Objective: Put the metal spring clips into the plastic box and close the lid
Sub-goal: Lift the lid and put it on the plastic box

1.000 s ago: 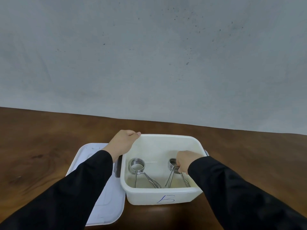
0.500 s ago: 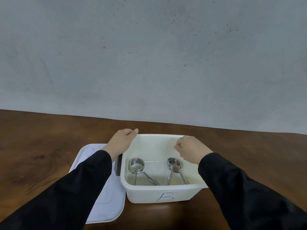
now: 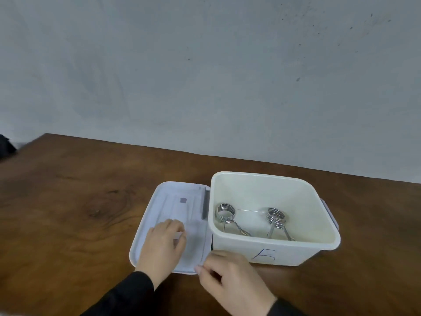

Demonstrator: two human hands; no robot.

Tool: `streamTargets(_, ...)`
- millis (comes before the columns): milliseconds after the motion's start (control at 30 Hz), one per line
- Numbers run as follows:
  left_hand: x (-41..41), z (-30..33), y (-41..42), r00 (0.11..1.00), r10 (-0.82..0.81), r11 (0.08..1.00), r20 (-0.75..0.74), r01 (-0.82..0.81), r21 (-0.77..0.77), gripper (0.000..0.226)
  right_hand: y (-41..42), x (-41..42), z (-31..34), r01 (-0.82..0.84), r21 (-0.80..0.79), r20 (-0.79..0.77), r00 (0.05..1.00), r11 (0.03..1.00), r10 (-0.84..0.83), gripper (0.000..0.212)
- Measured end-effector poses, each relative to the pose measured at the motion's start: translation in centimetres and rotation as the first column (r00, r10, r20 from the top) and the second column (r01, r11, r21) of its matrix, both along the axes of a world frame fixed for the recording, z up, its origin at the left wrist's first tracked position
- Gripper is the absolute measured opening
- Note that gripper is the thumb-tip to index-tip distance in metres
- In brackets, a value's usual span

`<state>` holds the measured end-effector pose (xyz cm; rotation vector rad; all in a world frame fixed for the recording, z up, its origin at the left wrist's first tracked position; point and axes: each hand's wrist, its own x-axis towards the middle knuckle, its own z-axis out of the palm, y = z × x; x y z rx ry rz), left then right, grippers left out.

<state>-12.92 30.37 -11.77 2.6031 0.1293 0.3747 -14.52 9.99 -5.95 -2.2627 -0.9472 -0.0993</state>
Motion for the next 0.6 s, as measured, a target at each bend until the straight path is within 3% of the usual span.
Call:
streamTargets(133, -4.0, -2.3, 0.7, 0.976, -0.203, 0.956, -0.075, 0.214, 0.202, 0.016, 0.3, -0.3, -6.9, 0.099, -0.009, -0.181, 0.979, 0.995, -0.099, 0.026)
streamTargets(300, -5.0, -3.5, 1.8, 0.946, -0.316, 0.901, -0.070, 0.322, 0.289, 0.015, 0.1, -0.2, -8.0, 0.157, -0.019, -0.228, 0.961, 0.987, -0.158, 0.025)
streamTargets(400, -5.3, -3.3, 1.7, 0.950, -0.305, 0.889, -0.057, 0.306, 0.341, 0.021, 0.5, -0.3, -7.2, 0.139, -0.029, -0.259, 0.955, 0.990, -0.142, 0.020)
streamTargets(500, -5.7, -2.9, 1.7, 0.963, -0.265, 0.909, 0.049, 0.233, 0.345, 0.034, 0.7, -0.8, -6.0, 0.123, 0.033, -0.290, 0.951, 0.992, -0.108, 0.014)
streamTargets(567, -6.0, -2.1, 2.1, 0.971, -0.193, 0.947, 0.141, 0.147, 0.285, 0.044, 0.9, -1.3, -5.1, 0.111, 0.055, -0.330, 0.940, 0.992, -0.087, 0.014)
streamTargets(600, -6.3, -1.3, 2.1, 0.974, -0.123, 0.976, 0.192, 0.084, 0.199, 0.033, 1.0, -1.5, -4.6, 0.105, 0.062, -0.352, 0.933, 0.993, -0.076, 0.018)
